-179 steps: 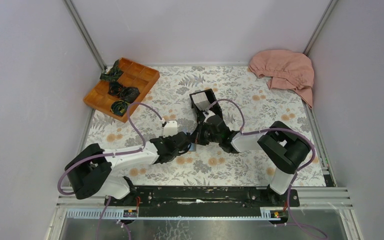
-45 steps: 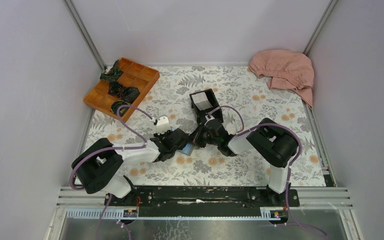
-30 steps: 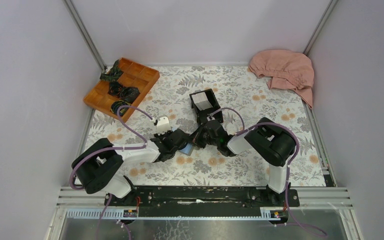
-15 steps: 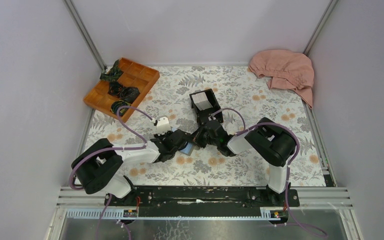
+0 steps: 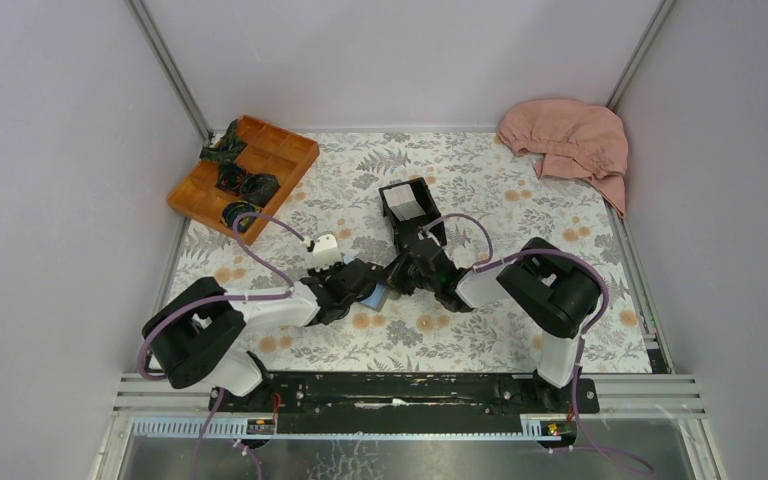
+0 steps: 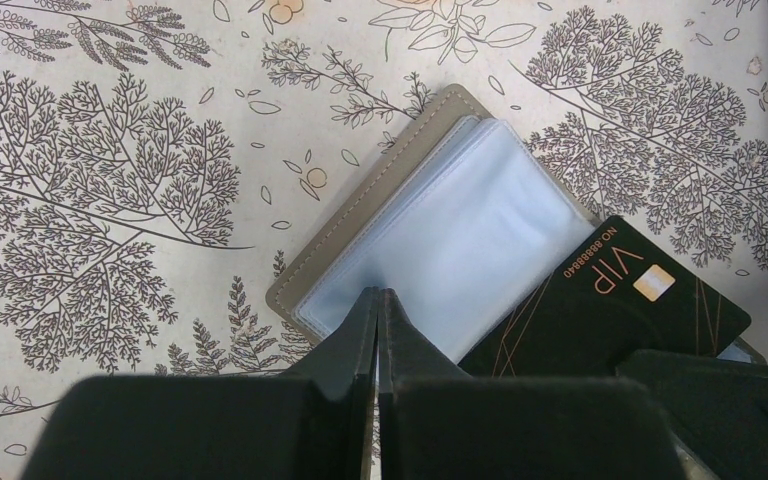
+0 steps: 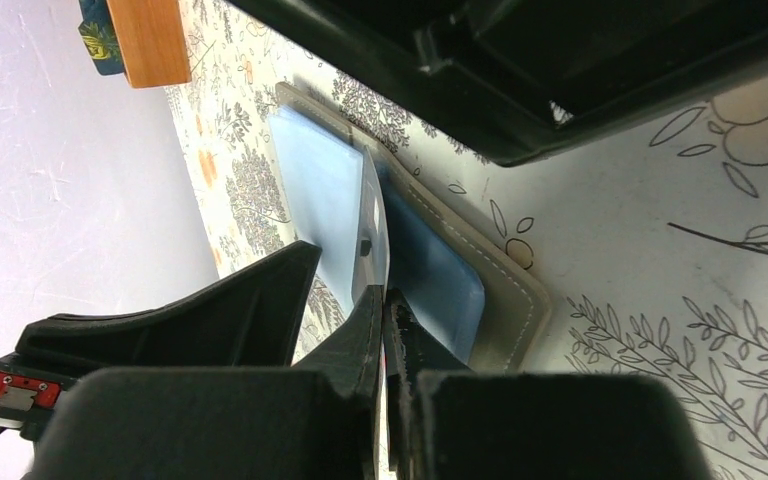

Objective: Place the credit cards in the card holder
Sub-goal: Insert the credit card into the card holder.

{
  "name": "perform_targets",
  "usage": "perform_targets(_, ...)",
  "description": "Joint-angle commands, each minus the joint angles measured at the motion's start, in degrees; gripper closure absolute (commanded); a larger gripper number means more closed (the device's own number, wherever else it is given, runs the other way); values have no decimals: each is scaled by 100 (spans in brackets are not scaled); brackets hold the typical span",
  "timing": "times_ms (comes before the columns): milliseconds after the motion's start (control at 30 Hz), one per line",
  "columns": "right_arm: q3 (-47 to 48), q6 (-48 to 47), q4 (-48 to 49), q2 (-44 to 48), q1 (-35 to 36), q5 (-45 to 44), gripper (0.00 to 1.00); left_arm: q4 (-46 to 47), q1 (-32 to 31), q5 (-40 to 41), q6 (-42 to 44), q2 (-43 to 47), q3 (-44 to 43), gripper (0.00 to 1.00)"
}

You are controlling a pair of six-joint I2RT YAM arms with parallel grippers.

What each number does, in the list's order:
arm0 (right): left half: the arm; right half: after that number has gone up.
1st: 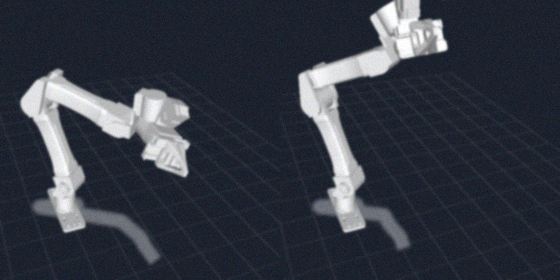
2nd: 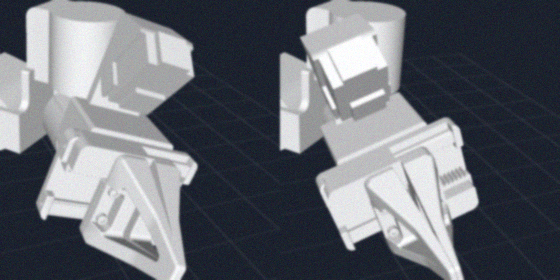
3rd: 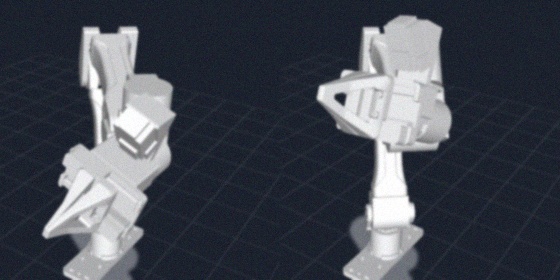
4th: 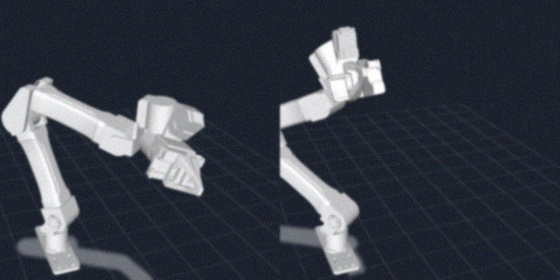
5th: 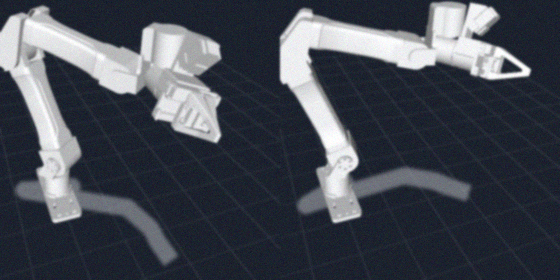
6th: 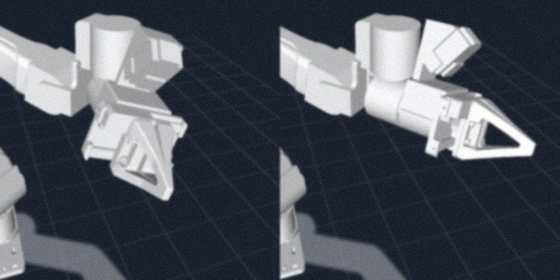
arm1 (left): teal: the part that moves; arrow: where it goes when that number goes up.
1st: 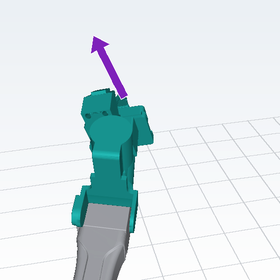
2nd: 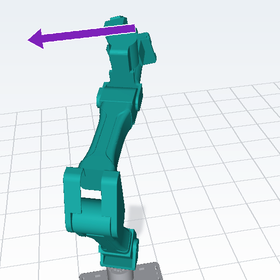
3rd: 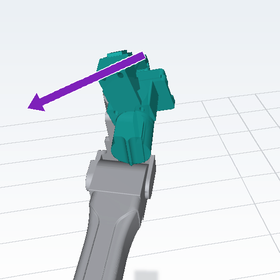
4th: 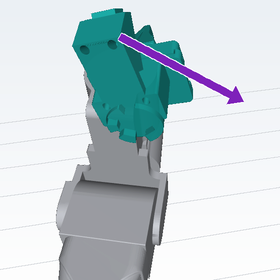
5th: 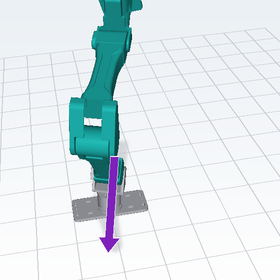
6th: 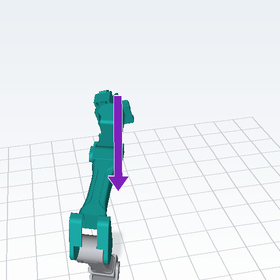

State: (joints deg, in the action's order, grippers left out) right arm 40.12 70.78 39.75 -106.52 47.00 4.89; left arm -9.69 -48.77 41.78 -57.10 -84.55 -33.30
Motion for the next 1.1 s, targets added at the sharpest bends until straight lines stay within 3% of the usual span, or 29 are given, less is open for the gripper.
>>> perform_targets(0, 106, -233, -624, -73, 127, -294, 100, -534, -62, -391, -55, -113, 227, 100)
perform_targets(1067, 611, -163, -798, -535, 532, -521, 100, -487, -73, -429, -88, 28, 331, 100)
